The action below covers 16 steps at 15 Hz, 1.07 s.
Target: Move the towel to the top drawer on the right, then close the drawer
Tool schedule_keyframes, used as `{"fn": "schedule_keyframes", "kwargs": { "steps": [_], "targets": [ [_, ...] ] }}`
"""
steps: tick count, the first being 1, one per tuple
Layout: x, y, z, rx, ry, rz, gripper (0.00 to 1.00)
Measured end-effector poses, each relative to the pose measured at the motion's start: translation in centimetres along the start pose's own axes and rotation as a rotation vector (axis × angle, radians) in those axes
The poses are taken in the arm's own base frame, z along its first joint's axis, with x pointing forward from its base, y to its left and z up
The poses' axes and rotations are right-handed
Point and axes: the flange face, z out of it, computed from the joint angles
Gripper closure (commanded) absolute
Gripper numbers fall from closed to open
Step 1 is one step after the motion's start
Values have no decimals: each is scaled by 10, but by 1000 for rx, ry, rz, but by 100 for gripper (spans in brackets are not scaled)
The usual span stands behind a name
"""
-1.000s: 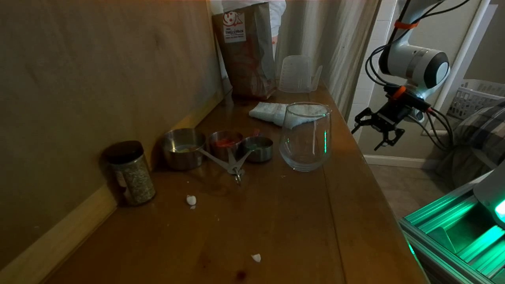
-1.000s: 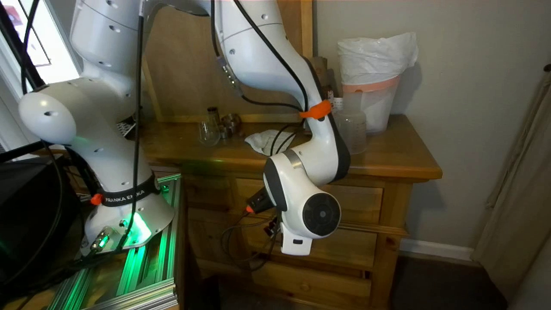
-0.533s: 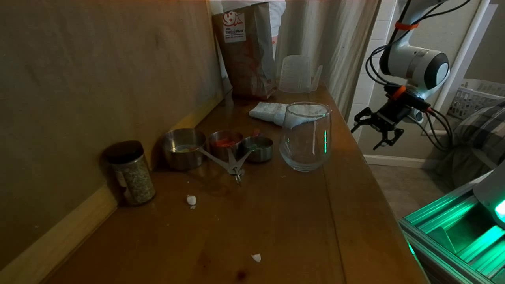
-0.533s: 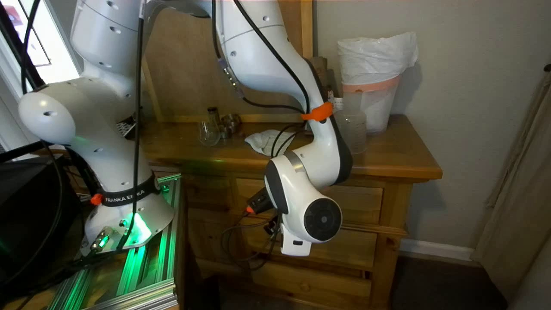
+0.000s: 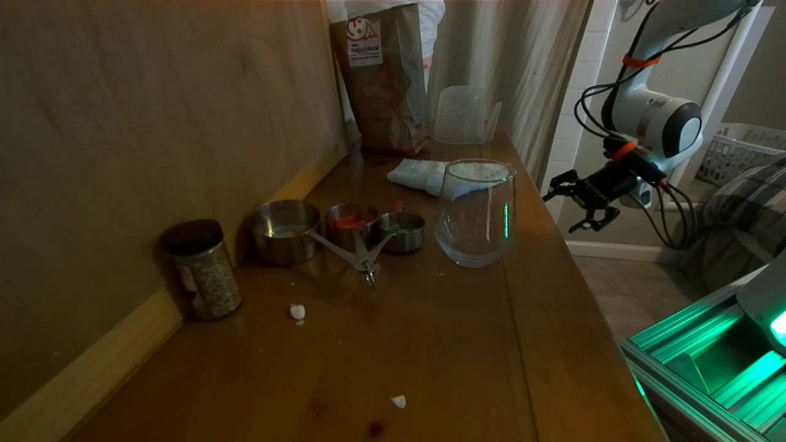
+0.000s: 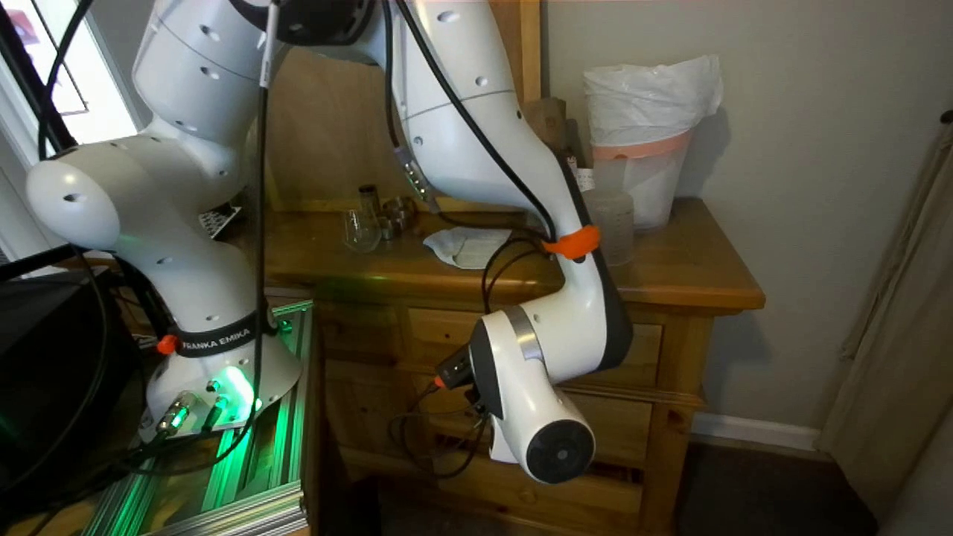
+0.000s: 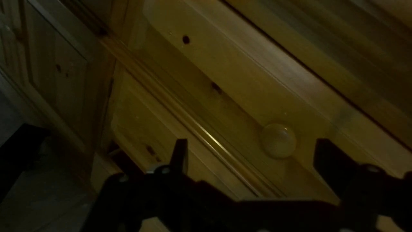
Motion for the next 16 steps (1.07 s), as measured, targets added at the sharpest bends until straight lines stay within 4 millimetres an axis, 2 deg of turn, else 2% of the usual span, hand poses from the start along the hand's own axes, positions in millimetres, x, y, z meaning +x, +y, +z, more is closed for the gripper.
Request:
{"fn": "schedule_keyframes", "kwargs": {
  "steps": [6, 16],
  "targets": [
    [31, 2, 36, 126, -15, 6, 0],
    [64, 0, 85, 280, -107, 66, 0]
  ]
}}
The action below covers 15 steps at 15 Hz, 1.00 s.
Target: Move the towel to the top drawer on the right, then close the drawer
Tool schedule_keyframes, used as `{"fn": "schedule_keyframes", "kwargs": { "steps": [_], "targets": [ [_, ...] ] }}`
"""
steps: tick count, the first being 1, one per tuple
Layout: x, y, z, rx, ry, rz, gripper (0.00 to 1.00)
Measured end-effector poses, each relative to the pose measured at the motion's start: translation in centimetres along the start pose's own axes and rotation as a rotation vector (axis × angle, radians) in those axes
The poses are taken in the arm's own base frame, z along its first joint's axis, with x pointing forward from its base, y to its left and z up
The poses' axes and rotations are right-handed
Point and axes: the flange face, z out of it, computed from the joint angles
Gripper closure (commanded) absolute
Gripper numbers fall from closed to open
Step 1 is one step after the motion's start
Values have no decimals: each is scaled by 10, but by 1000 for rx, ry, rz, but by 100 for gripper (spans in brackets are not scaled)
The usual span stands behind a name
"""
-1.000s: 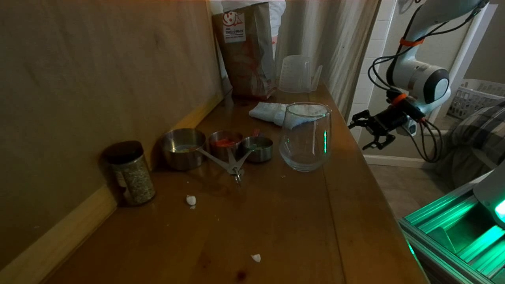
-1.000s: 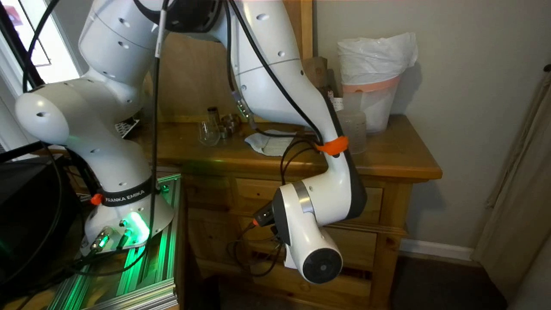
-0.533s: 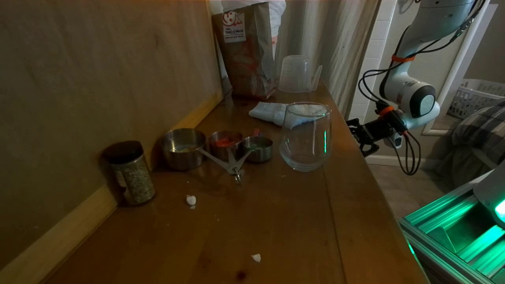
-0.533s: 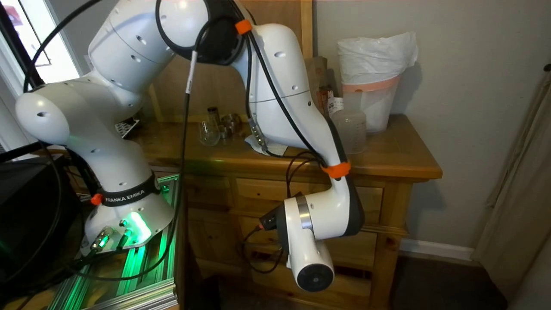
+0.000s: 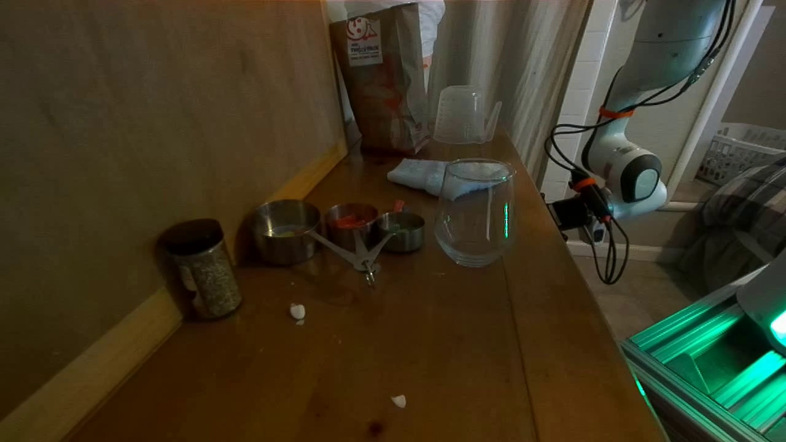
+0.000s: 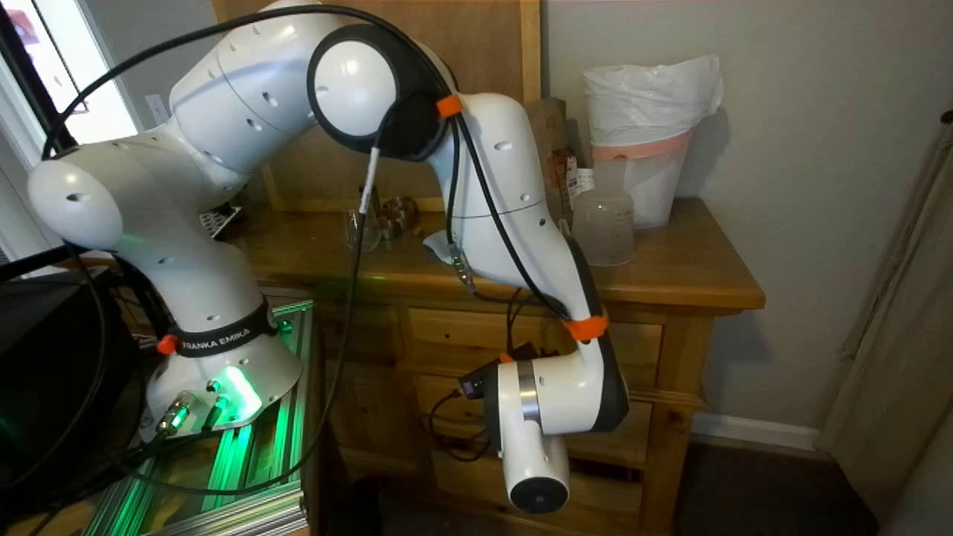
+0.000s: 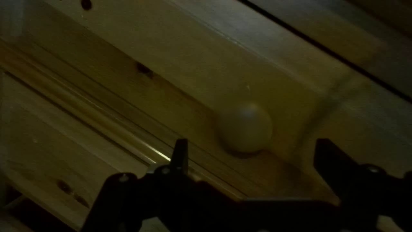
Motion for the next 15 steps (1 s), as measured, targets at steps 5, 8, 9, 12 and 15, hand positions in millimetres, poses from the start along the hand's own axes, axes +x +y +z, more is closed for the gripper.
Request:
{"fn": "schedule_keyframes", "kwargs": {
  "steps": [5, 8, 9, 12, 15],
  "targets": [
    [14, 9, 18, 32, -15, 50, 0],
    [15, 11, 23, 60, -33, 80, 0],
    [14, 12, 23, 68, -39, 87, 0],
    [13, 10, 24, 84, -55, 102, 0],
    [12, 9, 25, 101, -61, 127, 0]
  ]
}}
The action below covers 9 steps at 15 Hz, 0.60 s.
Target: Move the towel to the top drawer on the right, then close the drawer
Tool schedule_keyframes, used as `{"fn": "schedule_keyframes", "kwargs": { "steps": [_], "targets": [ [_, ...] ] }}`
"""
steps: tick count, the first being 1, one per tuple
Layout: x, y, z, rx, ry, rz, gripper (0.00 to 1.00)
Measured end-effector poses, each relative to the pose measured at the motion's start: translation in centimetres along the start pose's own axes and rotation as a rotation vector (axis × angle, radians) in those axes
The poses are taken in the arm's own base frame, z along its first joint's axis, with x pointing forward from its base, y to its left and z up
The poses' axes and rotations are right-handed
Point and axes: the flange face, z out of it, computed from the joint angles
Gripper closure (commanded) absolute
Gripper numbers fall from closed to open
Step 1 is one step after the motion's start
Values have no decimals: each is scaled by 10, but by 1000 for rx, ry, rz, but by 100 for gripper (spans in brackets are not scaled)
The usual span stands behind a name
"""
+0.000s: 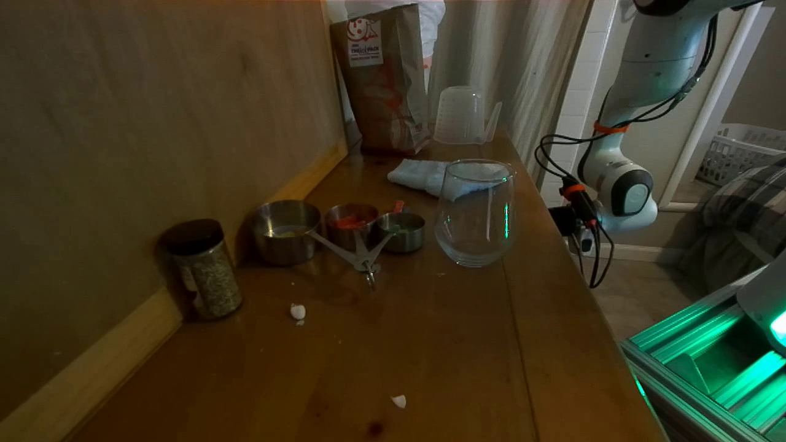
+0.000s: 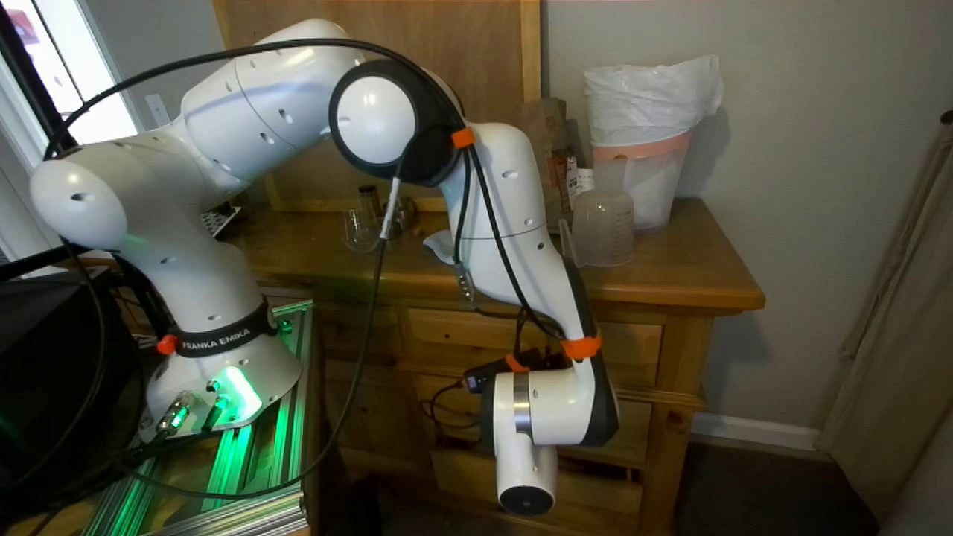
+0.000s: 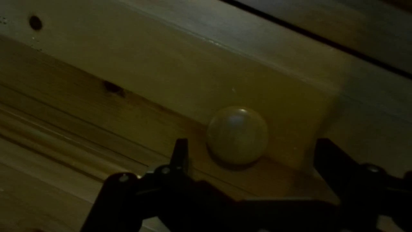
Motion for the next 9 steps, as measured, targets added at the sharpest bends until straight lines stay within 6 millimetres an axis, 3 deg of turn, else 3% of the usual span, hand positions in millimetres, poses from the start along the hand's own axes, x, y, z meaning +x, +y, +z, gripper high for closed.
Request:
{"fn": "schedule_keyframes", "kwargs": {
  "steps": [6, 9],
  "targets": [
    [-1, 1, 4, 2, -9, 51, 0],
    [-1, 2, 2, -1, -9, 73, 32]
  ]
}}
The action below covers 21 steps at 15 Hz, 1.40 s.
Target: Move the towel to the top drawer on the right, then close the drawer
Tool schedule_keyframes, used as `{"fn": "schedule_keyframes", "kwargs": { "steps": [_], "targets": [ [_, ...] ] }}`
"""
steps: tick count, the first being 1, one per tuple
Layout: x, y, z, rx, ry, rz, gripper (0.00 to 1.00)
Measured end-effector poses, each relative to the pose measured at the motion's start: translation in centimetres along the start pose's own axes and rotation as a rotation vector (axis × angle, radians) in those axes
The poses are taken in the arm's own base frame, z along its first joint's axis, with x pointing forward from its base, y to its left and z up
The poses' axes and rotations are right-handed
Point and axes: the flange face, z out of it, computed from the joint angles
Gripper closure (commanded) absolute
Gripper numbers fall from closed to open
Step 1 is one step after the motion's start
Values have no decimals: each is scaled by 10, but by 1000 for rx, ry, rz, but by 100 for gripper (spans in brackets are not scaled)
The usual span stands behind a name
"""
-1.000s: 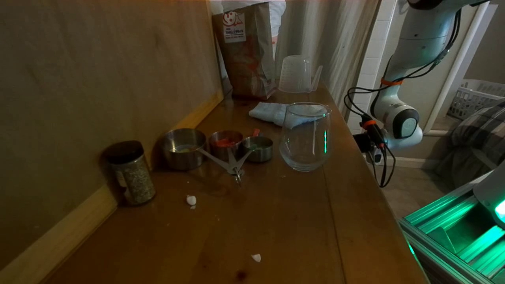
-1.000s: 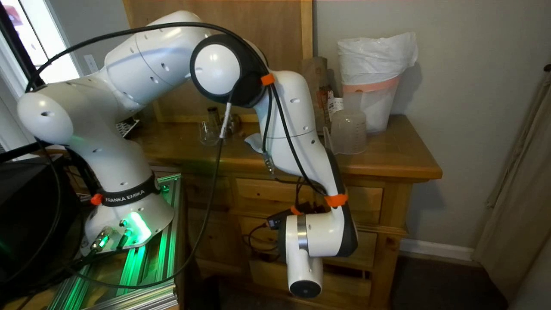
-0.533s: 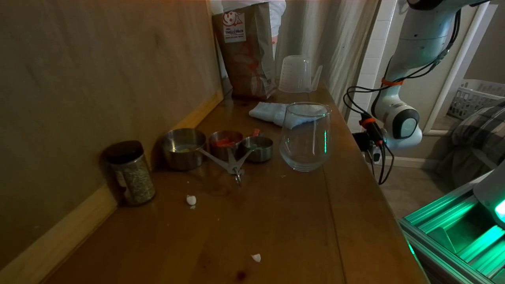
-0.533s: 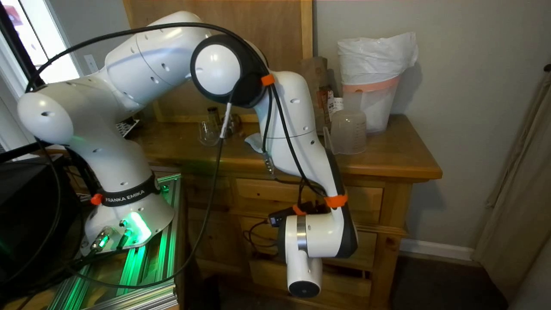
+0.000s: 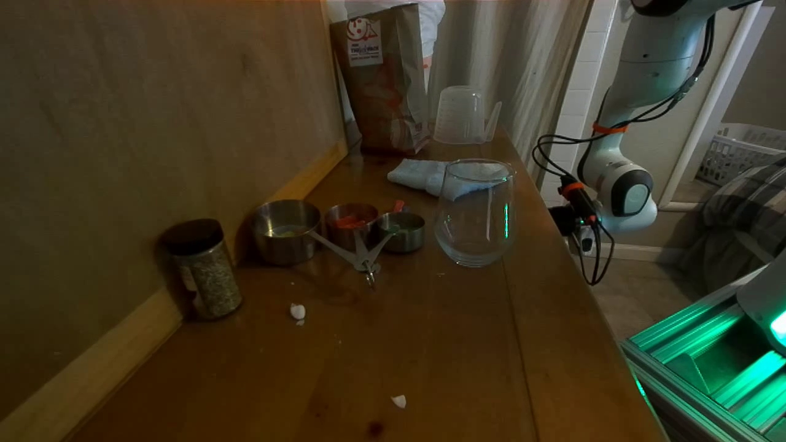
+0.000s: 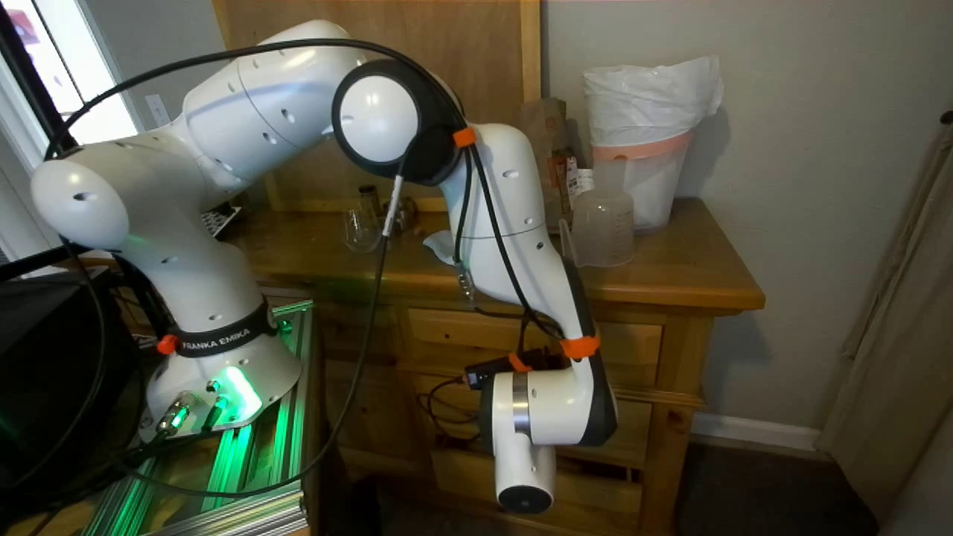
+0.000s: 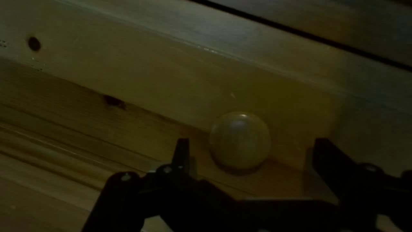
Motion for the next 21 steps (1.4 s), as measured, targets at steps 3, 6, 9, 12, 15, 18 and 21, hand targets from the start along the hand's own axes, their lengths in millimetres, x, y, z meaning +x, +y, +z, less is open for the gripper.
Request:
{"fn": "schedule_keyframes", "kwargs": {
  "steps": [3, 6, 9, 12, 15, 18, 21],
  "targets": [
    [0, 1, -2, -1, 3, 14, 19],
    [0, 1, -3, -4, 4, 30, 5],
    [0, 3, 0, -9, 3, 45, 0],
    [0, 5, 3, -16, 1, 60, 0],
    [0, 7, 7, -24, -3, 75, 1],
    [-3, 9, 11, -27, -21, 85, 15],
    [-5, 9, 12, -24, -37, 87, 50]
  ]
}}
